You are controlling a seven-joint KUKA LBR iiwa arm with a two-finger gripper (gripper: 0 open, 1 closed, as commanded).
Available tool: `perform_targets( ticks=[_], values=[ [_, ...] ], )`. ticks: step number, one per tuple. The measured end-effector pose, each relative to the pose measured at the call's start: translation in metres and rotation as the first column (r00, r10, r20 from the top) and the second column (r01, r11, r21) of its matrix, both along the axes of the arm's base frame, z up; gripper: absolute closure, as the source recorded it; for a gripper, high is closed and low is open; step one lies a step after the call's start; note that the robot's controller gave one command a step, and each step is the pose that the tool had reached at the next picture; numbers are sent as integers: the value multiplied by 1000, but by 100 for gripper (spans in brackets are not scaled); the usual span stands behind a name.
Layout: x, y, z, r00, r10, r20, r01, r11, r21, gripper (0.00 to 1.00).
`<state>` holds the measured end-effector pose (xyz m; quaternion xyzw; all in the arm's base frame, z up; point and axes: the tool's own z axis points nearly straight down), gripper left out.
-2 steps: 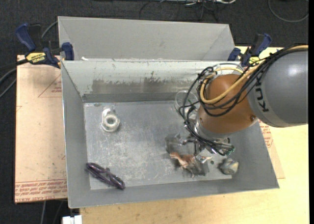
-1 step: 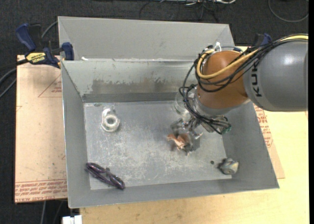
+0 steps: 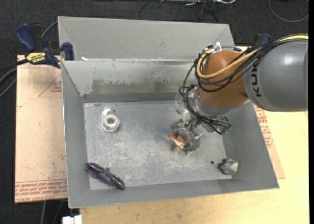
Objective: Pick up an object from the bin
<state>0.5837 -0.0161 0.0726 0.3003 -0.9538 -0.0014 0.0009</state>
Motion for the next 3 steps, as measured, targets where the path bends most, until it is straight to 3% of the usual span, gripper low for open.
perform_targets(
  ticks=[1, 2, 3],
  values=[
    [-12, 1, 24, 1000, 3, 3, -3, 1000, 2, 100],
    [-1, 5, 52, 999, 32, 5, -32, 999, 2, 100],
    [-23, -28, -1, 1000, -18, 9, 18, 1000, 3, 100]
  ],
)
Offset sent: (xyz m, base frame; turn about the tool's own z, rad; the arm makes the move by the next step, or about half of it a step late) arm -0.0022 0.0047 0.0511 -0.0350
